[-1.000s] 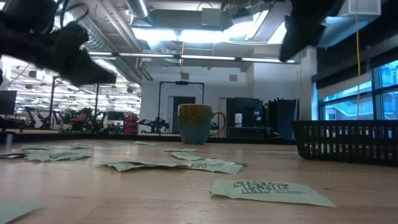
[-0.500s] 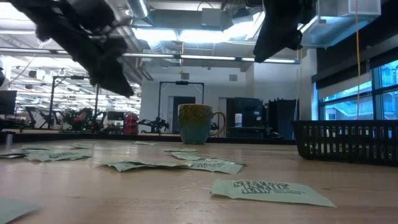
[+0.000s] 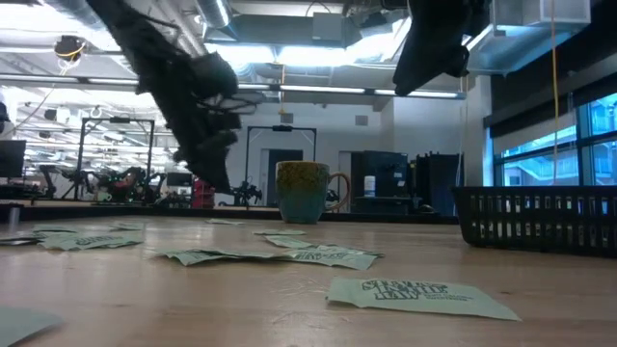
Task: Pick and place Stevia / Truvia into bins
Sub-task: Put the stevia packet into the black bin
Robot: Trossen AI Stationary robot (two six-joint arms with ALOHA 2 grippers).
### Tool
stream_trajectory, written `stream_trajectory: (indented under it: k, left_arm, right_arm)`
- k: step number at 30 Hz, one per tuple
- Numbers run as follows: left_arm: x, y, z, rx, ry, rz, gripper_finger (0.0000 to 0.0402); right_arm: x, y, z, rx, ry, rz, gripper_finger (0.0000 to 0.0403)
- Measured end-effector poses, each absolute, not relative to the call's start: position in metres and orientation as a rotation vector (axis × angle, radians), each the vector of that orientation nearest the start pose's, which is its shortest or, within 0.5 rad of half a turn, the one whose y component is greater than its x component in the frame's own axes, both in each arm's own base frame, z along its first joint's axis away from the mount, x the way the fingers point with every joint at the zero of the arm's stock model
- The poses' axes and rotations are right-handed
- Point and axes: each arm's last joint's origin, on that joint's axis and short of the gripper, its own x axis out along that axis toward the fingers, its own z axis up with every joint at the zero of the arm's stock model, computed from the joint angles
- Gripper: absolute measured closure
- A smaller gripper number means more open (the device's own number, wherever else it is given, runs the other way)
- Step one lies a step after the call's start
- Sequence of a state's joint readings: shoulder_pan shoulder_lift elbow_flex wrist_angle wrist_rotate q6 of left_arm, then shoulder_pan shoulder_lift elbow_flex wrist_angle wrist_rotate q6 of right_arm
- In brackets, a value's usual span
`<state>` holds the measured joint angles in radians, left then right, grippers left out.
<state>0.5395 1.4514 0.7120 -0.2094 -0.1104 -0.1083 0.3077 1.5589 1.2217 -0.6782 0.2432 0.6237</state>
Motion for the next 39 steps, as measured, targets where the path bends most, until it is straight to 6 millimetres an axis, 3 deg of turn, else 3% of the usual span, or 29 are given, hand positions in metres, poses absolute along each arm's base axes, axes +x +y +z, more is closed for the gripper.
stream_trajectory:
  k: [8, 15, 23, 31, 39]
  left_arm:
    - [0.25, 0.153, 0.145, -0.342, 1.125, 0.639, 0.0296]
    - [0.255, 0.157, 0.131, -0.356, 1.172, 0.634, 0.0308]
    - [0.254, 0.155, 0.129, -0.376, 1.197, 0.612, 0.0336]
    - [0.253, 0.154, 0.128, -0.386, 1.201, 0.597, 0.0393]
    - [0.249, 0.146, 0.138, -0.413, 1.195, 0.54, 0.0398]
  right_arm:
    - [0.306, 0.09, 0.261, 0.299, 0.949, -0.246, 0.0305]
    - [0.305, 0.09, 0.261, 0.299, 0.95, -0.246, 0.0305]
    - [0.305, 0.09, 0.261, 0.299, 0.95, -0.246, 0.0305]
    - [0.306, 0.09, 0.261, 0.299, 0.949, -0.246, 0.0305]
    - [0.306, 0.09, 0.261, 0.297, 0.949, -0.245, 0.0305]
